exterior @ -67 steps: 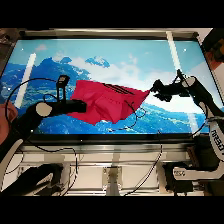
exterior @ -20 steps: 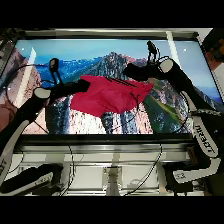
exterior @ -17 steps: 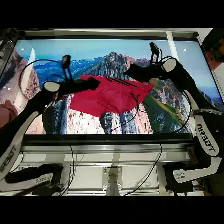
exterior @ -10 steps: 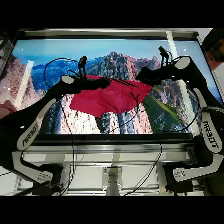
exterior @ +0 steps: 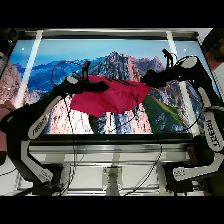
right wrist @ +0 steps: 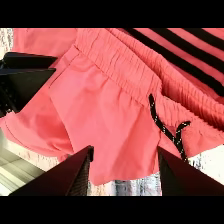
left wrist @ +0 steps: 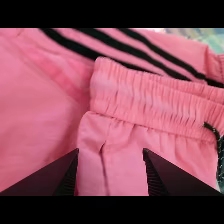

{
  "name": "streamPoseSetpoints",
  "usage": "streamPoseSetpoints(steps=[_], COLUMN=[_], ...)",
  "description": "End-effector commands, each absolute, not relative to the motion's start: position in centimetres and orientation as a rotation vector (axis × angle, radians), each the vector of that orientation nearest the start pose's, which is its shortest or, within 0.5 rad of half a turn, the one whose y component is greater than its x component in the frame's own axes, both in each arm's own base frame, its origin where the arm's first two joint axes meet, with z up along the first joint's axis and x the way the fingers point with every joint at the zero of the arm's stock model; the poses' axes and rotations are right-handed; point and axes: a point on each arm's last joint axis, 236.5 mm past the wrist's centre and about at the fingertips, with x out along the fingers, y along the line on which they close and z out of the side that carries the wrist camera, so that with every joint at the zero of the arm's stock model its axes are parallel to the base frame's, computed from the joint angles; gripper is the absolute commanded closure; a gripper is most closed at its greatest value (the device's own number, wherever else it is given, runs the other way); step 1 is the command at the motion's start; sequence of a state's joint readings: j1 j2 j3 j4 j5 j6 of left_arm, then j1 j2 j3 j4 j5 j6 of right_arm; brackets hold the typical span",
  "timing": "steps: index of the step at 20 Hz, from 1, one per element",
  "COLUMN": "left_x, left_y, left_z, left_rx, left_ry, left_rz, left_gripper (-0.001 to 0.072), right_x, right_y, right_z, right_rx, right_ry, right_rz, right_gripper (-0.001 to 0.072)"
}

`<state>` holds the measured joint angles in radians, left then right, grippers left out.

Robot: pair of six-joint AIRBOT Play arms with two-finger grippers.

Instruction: Fold the clothes and pants, and hang the long-sleeved shirts on hangers.

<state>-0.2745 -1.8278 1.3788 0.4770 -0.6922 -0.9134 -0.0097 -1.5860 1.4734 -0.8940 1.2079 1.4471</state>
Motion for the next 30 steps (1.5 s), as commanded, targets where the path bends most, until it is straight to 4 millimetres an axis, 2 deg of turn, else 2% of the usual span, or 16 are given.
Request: streamPoseSetpoints(steps=[1,5,6,7,8,9,13,15,16,17,18,19,22,27,30], left_x=[49.2,47.3,47.2,47.0,46.9,46.8,46.8,46.5,46.0,45.1,43.8,42.4,37.2,28.3,22.5], left_y=[-27.9,-28.7,-28.9,-29.2,-29.5,-29.8,-30.3,-30.8,-31.2,-31.9,-32.8,-33.9,-38.5,-45.6,-49.5], left_z=[-6.3,-6.8,-6.7,-6.3,-5.9,-5.3,-1.5,1.6,3.1,4.5,5.4,6.0,6.1,5.5,4.5], left_rx=[-0.403,-0.408,-0.419,-0.441,-0.467,-0.483,-0.491,-0.490,-0.486,-0.470,-0.459,-0.445,-0.385,-0.269,-0.204], left_ry=[1.005,1.070,1.074,1.077,1.076,1.072,1.009,0.958,0.939,0.929,0.934,0.947,1.009,1.070,1.099], left_rz=[-0.695,-0.755,-0.761,-0.772,-0.781,-0.797,-0.830,-0.860,-0.881,-0.917,-0.958,-1.004,-1.142,-1.325,-1.414], left_gripper=[0.0273,0.0273,0.0310,0.0462,0.0671,0.0699,0.0700,0.0700,0.0700,0.0700,0.0700,0.0701,0.0701,0.0701,0.0700], right_x=[45.9,45.9,45.9,45.9,46.1,46.3,48.2,49.4,50.0,50.5,50.8,51.2,52.6,53.9,53.5], right_y=[13.3,13.3,13.3,13.3,13.2,13.0,11.9,11.5,11.3,11.1,10.8,10.5,8.7,3.9,2.4], right_z=[3.5,3.5,3.5,3.5,3.5,3.5,3.5,3.9,4.1,4.4,4.8,5.6,8.8,15.8,17.7], right_rx=[0.519,0.519,0.519,0.519,0.516,0.511,0.492,0.495,0.500,0.506,0.513,0.527,0.568,0.557,0.545], right_ry=[1.233,1.232,1.231,1.230,1.226,1.218,1.141,1.089,1.064,1.044,1.031,1.016,0.955,0.832,0.819], right_rz=[0.447,0.447,0.446,0.445,0.441,0.434,0.380,0.356,0.344,0.332,0.324,0.315,0.285,0.261,0.257], right_gripper=[0.0266,0.0266,0.0266,0.0267,0.0267,0.0267,0.0275,0.0435,0.0458,0.0483,0.0571,0.0691,0.0697,0.0698,0.0697])
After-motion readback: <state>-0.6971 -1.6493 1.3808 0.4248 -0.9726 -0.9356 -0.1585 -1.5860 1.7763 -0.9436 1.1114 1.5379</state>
